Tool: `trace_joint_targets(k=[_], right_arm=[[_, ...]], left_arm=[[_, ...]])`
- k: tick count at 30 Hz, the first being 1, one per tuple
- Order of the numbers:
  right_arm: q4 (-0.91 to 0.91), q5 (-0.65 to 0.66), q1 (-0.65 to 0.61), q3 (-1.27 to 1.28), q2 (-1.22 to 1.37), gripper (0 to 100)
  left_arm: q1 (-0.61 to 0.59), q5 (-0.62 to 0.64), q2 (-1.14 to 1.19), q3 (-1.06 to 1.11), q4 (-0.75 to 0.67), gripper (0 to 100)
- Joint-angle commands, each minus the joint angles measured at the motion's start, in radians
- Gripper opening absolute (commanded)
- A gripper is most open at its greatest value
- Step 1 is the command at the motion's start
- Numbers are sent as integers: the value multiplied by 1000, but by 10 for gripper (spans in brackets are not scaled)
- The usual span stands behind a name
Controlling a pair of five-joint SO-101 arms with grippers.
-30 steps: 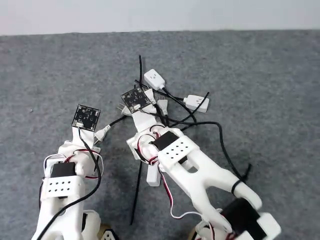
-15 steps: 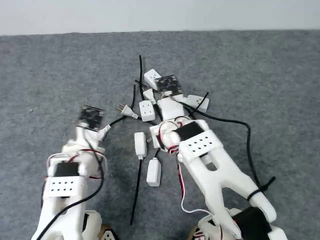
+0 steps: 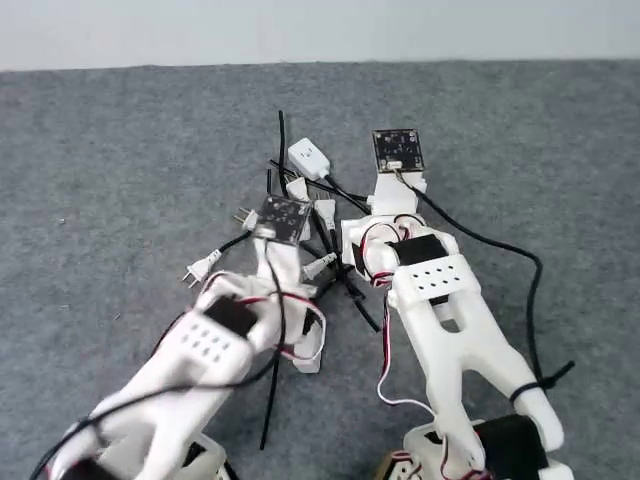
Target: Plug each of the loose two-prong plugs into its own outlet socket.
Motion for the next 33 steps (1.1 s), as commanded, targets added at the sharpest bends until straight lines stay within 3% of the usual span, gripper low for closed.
trace_joint_targets(k=[1, 8, 22, 27, 33], right_arm=[[-12, 17, -15, -11, -48, 11], [-12, 18, -25, -11, -48, 11], [-19, 8, -90, 3, -47, 33], [-70, -196, -154, 46, -45, 89], [-119, -222, -173, 5, 77, 87]], left_arm=[[-69, 20, 153, -96, -37, 12], [-224, 15, 114, -77, -40, 12], [-242, 12, -8, -22, -35, 13], [-281, -37, -173, 41, -41, 15], [-301, -57, -325, 127, -41, 24]])
